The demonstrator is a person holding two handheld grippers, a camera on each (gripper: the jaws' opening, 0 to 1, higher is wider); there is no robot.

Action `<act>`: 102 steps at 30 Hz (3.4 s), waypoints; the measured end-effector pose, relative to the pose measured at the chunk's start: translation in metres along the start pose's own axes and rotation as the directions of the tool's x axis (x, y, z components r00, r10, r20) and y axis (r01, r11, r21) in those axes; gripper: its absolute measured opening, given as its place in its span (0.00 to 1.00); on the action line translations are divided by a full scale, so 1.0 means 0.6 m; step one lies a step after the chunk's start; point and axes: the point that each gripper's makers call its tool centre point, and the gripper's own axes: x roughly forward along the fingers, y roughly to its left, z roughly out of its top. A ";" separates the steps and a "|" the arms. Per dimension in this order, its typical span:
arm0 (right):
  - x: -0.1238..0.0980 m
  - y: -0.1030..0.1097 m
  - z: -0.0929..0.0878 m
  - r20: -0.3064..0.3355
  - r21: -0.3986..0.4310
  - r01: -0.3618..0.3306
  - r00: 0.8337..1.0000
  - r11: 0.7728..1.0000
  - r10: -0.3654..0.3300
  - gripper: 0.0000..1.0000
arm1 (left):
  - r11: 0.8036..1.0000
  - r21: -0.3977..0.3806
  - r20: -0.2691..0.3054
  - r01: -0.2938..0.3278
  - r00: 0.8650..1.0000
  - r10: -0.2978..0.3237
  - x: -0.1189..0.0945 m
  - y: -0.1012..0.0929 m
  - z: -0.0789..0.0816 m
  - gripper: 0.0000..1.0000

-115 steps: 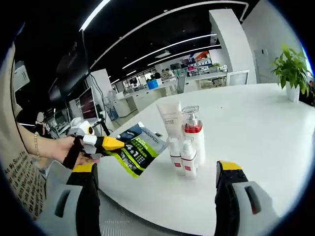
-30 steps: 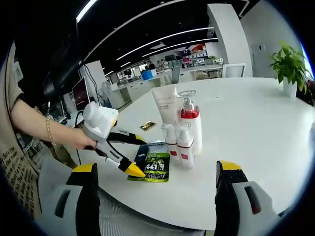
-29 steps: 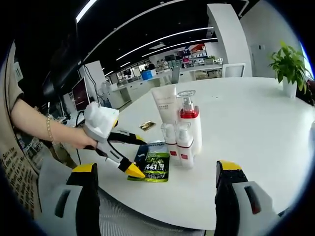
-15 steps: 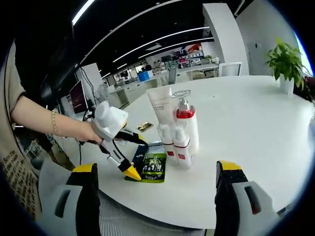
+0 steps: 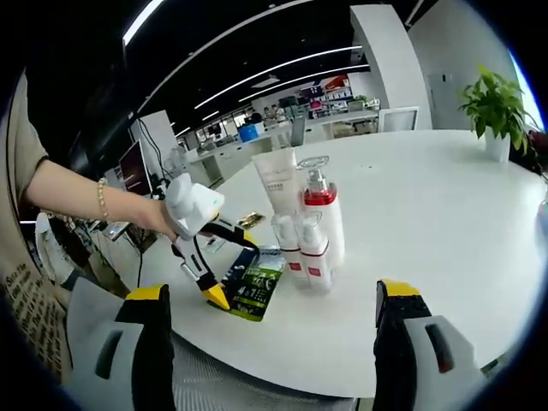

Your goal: Arrange the skincare products in the storage area until every visible bottle or jar stands upright without overlapping.

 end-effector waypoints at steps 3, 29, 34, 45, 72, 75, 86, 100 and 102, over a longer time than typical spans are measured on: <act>0.000 0.000 0.000 0.000 0.001 0.001 1.000 1.000 -0.001 1.00 | 1.000 0.001 -0.001 0.001 1.000 -0.001 0.000 0.001 0.000 0.89; 0.000 -0.001 -0.002 -0.005 0.000 0.000 1.000 1.000 0.000 1.00 | 0.998 -0.065 -0.006 -0.023 1.000 0.023 -0.011 0.000 -0.004 0.96; 0.000 0.002 -0.003 -0.009 -0.004 -0.008 1.000 1.000 0.008 1.00 | 0.993 -0.111 0.013 -0.044 0.999 0.046 -0.027 0.005 -0.004 0.97; 0.001 0.010 -0.007 -0.024 -0.018 -0.034 0.999 0.999 0.034 0.97 | 0.971 -0.209 0.056 -0.116 0.990 0.131 -0.066 0.015 -0.013 0.97; 0.005 0.025 -0.007 -0.042 -0.069 -0.072 0.997 0.995 0.070 1.00 | 0.800 -0.582 0.259 -0.145 0.900 0.351 -0.174 -0.024 -0.043 0.97; 0.006 0.031 -0.005 -0.045 -0.089 -0.082 0.996 0.993 0.079 1.00 | 0.774 -0.617 0.283 -0.142 0.878 0.387 -0.190 -0.032 -0.047 0.97; 0.011 0.037 0.003 -0.047 -0.116 -0.101 0.994 0.988 0.096 1.00 | 0.695 -0.705 0.306 -0.144 0.822 0.480 -0.233 -0.062 -0.074 0.97; 0.015 0.021 0.007 -0.048 -0.120 -0.099 0.994 0.988 0.094 1.00 | 0.598 -0.787 0.306 -0.150 0.747 0.590 -0.263 -0.087 -0.101 0.97; 0.016 0.019 0.005 -0.049 -0.115 -0.095 0.995 0.989 0.090 1.00 | 0.584 -0.799 0.307 -0.146 0.736 0.604 -0.265 -0.089 -0.105 0.97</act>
